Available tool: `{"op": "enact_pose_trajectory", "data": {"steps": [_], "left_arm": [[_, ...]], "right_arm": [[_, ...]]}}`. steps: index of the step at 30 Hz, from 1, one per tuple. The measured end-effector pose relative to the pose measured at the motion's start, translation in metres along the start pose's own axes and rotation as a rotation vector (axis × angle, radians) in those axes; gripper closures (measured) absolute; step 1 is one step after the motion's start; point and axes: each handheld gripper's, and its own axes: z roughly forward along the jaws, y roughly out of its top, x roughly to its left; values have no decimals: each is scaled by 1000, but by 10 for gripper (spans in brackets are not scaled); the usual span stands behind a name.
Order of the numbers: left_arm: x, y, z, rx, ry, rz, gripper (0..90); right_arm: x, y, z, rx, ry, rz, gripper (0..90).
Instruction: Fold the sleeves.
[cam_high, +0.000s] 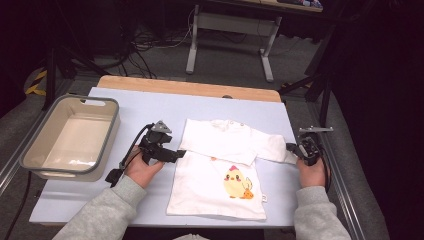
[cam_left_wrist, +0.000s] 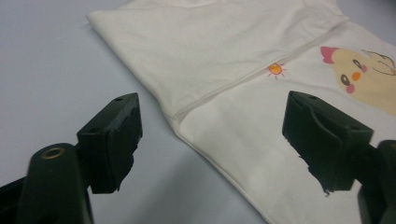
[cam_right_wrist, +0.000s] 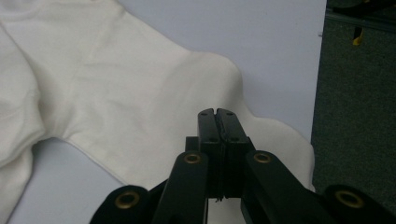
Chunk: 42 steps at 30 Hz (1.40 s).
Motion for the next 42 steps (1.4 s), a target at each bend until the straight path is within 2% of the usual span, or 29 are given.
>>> {"op": "enact_pose_trajectory", "data": {"steps": [2,12,18,22,30,38,42], "left_arm": [[-2,-1,-3,-8,-11,18,162],[-6,-9,-14,-60,-32,22,31],[-8,-13,-18,-80,-54,32,17],[-10,-14,-21,-88,-50,36,13],[-10,-18,-24,-108,-75,36,0],[-12,-20,-29,-147,-74,53,0],[-13,-21,-30,-146,-82,50,0]], "right_arm": [[2,3,-5,-16,6,-2,898],[15,23,-28,-105,47,-32,898],[26,35,-38,-144,56,-64,898],[28,44,-45,-168,54,-75,898],[33,57,-46,-180,67,-89,898],[60,67,-39,-173,110,-148,898],[74,72,-32,-165,133,-173,898]]}}
